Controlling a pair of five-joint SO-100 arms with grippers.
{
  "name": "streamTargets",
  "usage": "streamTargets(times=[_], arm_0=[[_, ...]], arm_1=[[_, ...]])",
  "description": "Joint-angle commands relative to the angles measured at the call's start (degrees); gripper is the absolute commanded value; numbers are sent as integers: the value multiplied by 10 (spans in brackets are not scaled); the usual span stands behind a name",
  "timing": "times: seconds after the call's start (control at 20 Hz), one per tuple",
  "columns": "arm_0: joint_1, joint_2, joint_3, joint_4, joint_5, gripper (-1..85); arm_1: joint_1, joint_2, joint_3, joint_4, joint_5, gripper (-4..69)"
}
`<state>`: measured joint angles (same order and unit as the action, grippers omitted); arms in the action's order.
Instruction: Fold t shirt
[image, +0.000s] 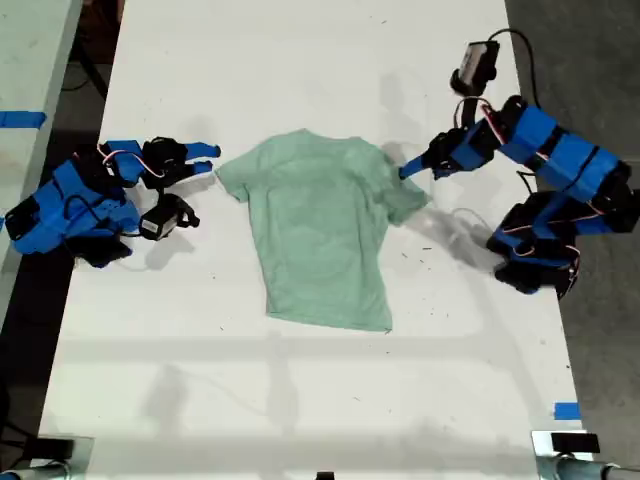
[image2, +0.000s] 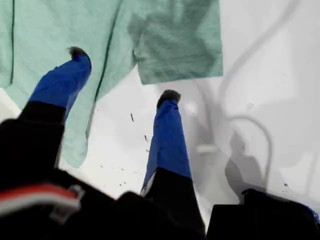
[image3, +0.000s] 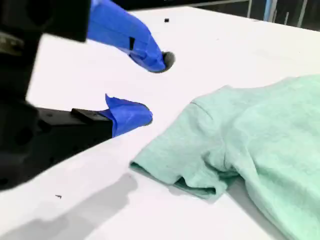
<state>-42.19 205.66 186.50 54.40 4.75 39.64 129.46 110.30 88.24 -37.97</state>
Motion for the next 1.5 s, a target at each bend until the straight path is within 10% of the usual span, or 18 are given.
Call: streamTargets(times=[0.0, 0.3, 0.4, 0.5, 0.9, 1.15, 1.45], arm_0=[[-50, 4, 21, -33, 57, 138], [-46, 4, 21, -45, 76, 127], [-48, 4, 21, -46, 76, 127], [-48, 4, 21, -46, 76, 126], [-50, 4, 21, -46, 79, 125], [-52, 4, 21, -45, 79, 127], [-49, 4, 21, -44, 82, 131]], arm_1=[[23, -60, -24, -69, -13, 292], [55, -220, 139, -258, -22, 303], [43, -270, 161, -301, -11, 7], [42, -249, 171, -299, -3, 8], [-79, -185, -196, -28, 47, 9], [-189, -435, -422, -15, 75, 12], [-192, -535, -555, 37, 65, 217]])
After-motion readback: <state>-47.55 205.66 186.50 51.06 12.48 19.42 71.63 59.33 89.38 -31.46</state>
